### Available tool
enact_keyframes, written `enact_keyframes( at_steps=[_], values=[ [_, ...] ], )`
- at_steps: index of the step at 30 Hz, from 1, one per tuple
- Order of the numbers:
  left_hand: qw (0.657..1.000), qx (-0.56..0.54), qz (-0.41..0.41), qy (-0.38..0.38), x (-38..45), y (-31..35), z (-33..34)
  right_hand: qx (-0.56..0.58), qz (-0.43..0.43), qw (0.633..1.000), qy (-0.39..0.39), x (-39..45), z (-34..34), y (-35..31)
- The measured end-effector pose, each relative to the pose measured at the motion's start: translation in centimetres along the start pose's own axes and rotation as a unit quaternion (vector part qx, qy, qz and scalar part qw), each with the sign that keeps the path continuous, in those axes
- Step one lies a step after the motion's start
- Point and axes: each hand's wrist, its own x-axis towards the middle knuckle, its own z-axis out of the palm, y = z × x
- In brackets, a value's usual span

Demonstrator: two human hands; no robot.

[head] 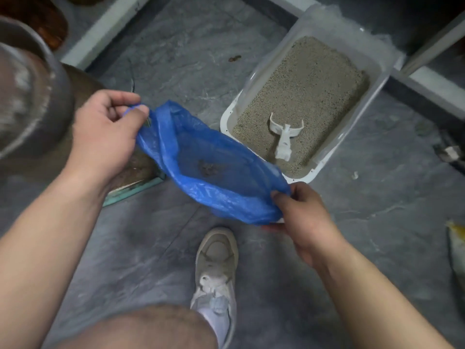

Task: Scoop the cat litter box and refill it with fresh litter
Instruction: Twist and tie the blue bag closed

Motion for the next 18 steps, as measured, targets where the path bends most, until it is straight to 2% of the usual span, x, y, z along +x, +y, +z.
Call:
enact_keyframes(
  at_steps=[6, 11, 15, 18],
  values=[
    [0.996, 0.046, -0.001, -0.079, -5.9, 11.7, -4.7, -0.003, -0.011, 1.000, 0.025, -11.5, -3.4, -7.3],
    [0.994, 0.063, -0.020, -0.085, -11.8, 23.7, -9.6, 0.022, -0.005, 0.999, 0.026, -23.5, -6.8, -15.1],
    [0.991, 0.070, -0.027, -0.108, -17.9, 34.4, -13.6, -0.009, 0.008, 0.999, 0.033, -34.9, -10.7, -21.7],
    [0.990, 0.088, 0.001, -0.113, -22.5, 42.8, -17.2, -0.003, -0.028, 0.996, 0.088, -43.5, -14.6, -26.4]
  ],
)
